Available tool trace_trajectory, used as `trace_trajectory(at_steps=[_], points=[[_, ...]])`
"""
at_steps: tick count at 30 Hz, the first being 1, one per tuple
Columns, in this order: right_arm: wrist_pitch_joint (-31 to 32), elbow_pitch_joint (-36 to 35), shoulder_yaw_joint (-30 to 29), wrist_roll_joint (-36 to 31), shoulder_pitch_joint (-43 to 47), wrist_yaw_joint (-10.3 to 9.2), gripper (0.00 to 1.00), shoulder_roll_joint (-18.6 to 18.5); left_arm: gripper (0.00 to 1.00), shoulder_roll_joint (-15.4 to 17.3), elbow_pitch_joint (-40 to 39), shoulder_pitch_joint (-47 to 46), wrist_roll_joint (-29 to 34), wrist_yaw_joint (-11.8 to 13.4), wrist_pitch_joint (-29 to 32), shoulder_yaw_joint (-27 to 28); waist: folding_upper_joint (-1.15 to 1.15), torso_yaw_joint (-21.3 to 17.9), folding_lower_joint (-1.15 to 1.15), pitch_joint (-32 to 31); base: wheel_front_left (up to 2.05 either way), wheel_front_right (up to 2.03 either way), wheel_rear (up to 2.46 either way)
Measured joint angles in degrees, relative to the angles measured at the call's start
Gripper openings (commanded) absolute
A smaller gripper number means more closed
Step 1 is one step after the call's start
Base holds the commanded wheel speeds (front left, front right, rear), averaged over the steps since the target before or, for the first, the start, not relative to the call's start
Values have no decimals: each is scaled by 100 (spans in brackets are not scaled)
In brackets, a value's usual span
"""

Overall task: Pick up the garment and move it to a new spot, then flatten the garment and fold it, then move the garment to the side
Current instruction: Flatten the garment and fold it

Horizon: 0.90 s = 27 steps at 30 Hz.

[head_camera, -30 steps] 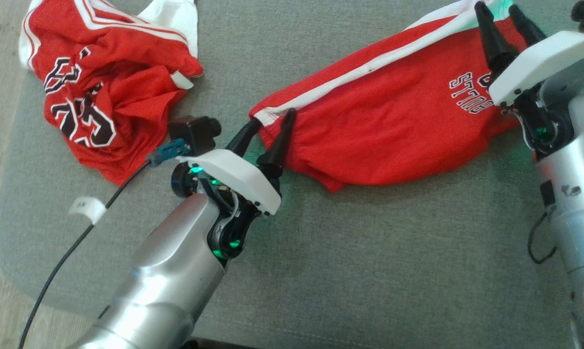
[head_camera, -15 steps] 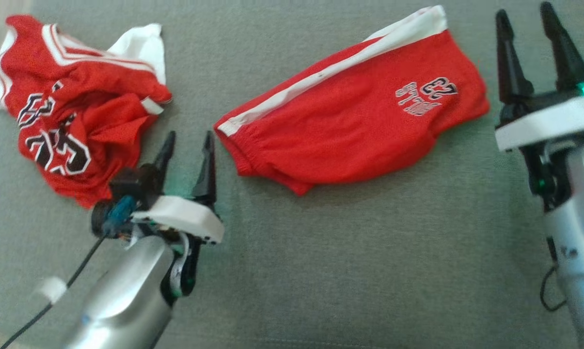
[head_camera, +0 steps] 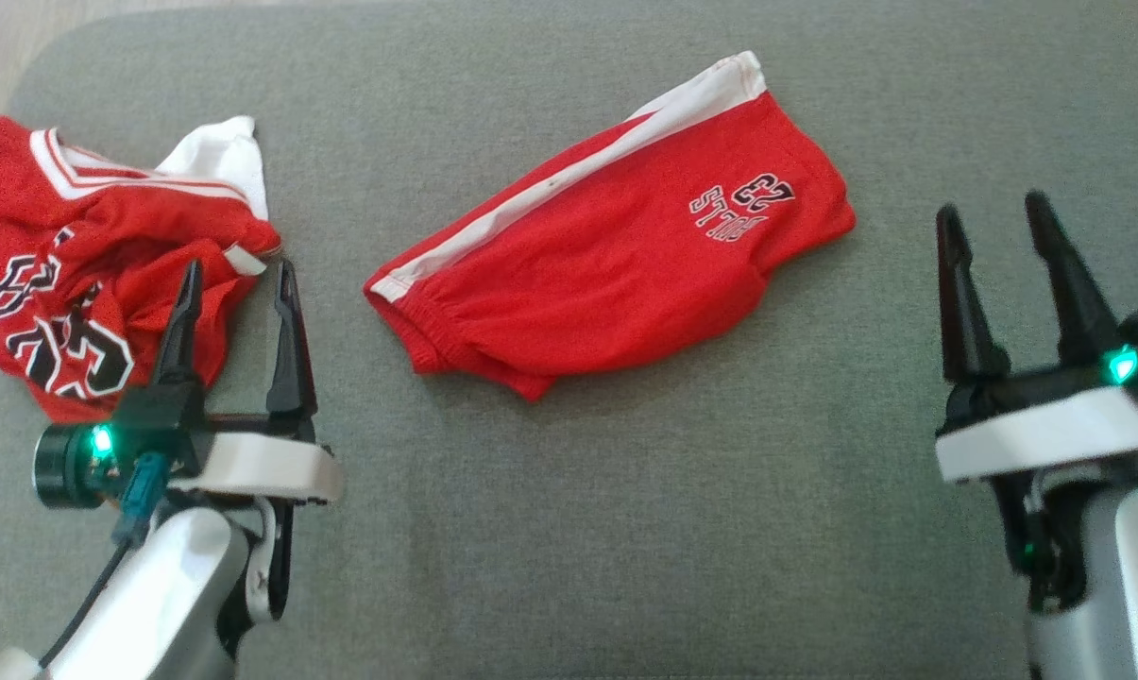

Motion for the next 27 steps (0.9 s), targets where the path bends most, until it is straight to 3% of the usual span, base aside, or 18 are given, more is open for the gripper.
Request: trace_trajectory(at_steps=[7, 27], points=[[305, -346, -23, -46, 590, 0, 100, 167, 100, 152, -197, 302, -8, 81, 276, -64, 0, -118, 1, -83, 0, 0, 0], [539, -450, -193, -89, 882, 0, 100, 236, 100, 160, -215, 455, -67, 110, 401, -196, 0, -115, 1, -194, 0, 0, 0]])
